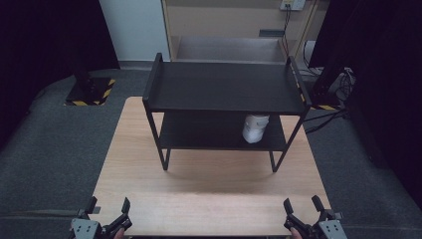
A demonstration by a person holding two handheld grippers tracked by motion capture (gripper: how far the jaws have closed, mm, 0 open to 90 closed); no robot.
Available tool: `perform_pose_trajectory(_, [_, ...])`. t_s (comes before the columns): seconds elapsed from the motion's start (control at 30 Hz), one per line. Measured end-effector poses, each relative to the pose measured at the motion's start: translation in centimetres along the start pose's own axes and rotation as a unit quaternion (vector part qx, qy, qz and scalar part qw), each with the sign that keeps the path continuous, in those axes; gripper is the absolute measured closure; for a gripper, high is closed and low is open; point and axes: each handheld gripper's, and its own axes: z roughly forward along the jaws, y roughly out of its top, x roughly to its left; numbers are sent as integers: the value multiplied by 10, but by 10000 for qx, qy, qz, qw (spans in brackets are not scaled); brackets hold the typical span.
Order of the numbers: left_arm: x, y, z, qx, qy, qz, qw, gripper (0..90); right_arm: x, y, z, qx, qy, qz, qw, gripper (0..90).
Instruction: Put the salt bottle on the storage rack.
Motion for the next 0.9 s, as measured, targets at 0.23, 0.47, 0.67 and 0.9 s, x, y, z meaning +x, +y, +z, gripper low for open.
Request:
perform_pose_trajectory(0.23, [0, 0, 1, 10, 17, 4, 10000, 35, -2, -6, -1, -4, 28, 119, 9999, 59])
perform_pose_trajectory(0.47, [0, -1, 1, 37, 36, 0, 10000, 35, -4, -9, -3, 20, 46, 160, 9999, 67])
perform_pose_trajectory(0.67, [-1, -1, 2, 41, 32, 5, 10000, 35, -5, -10, -2, 45, 62, 177, 9998, 70])
perform_pose_trajectory(0.9, [-2, 0, 2, 51, 24, 10, 10000, 35, -5, -12, 0, 58, 66, 178, 9998, 73])
